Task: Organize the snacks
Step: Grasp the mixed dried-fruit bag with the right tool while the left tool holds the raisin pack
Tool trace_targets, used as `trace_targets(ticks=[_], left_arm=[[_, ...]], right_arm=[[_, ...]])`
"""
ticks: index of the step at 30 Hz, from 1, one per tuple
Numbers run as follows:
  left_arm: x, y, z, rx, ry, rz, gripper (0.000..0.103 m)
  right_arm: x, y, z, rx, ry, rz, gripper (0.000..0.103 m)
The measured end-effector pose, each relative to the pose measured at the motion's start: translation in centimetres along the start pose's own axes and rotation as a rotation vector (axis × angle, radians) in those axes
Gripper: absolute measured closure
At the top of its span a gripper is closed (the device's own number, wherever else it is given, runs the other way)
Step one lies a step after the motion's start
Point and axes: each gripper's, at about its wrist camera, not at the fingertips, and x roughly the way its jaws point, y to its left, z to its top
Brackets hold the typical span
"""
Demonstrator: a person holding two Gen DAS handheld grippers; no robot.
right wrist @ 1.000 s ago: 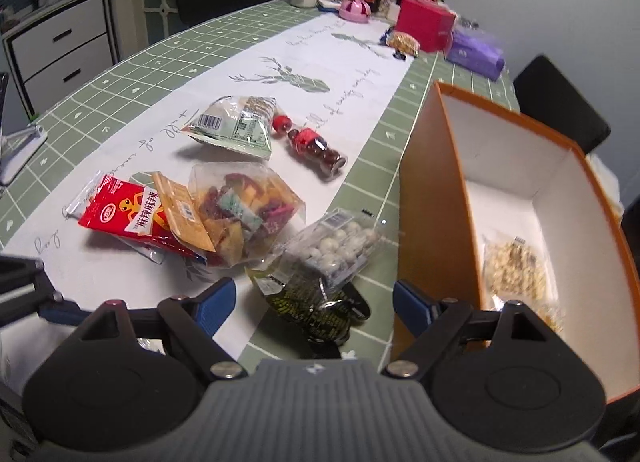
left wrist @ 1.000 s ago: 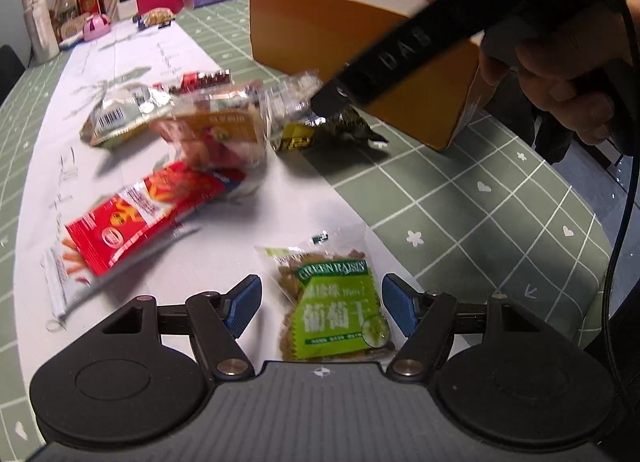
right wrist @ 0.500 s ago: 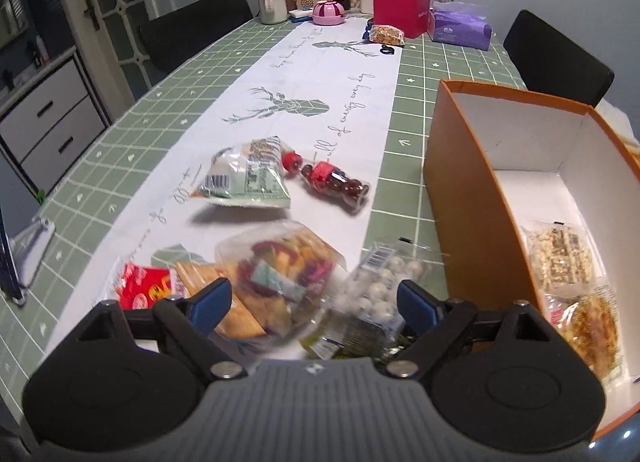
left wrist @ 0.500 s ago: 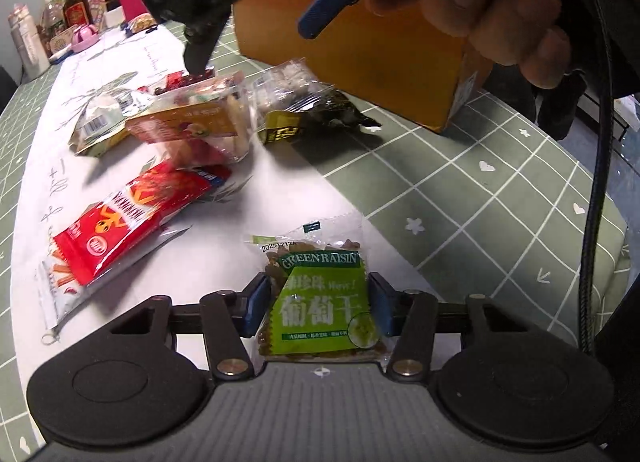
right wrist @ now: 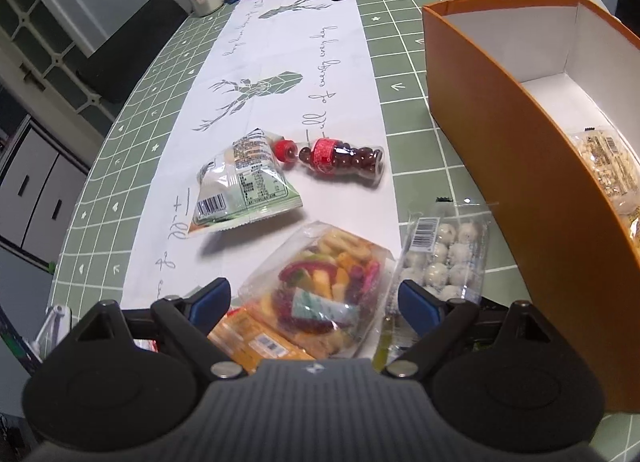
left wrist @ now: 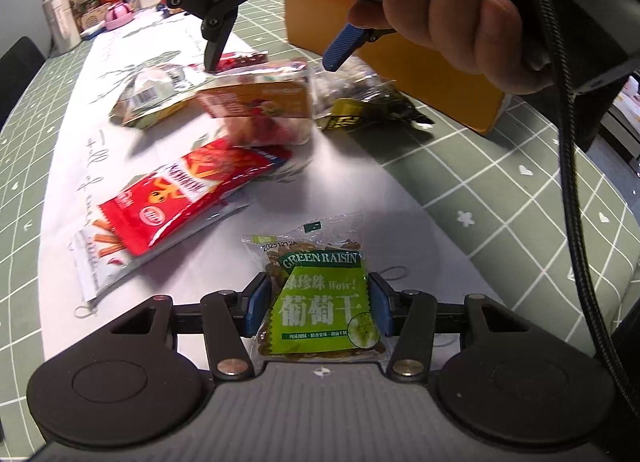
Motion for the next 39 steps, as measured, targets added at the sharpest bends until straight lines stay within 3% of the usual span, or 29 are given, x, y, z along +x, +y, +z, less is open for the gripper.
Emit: trace_targets(ticks=[7,12,14,16,25,39], left_arm=[[-0.6,1.2,-0.5,-0.022,-0.006,0.014,0.044],[-0.6,1.7,-0.5,-0.029,-0.005,0.017,0.044],[-0.5,1.8,-0.5,-0.030,-0.006,0.018,0.044],[-0.5,1.9,-0.5,-0.030,-0.007,0.019,0.044],[-0.5,2.2,-0.5,-0.043,-0.012,0.006,0.047],[-1.6,2.1,0.2,-0.022,-0.038,-0.005,0.051]], right_arm=[[2.5,0.9,0.3,-0.055,0.033,-0.052,0.019],[2.7,1.6,0.1,-0.165,0.040,-0.046,0.031],[2.5,1.6,0.0,-0.200,0.037,-0.045,0.041],[2.4,1.5,0.0,-0.212,0.044,-0.030,0.043],[1.3,2.5,-0.2,-0.295,0.021,-0.002,0.045],[-2.4,1.6,0.9,-0.313,-0.058,0.047,0.045]])
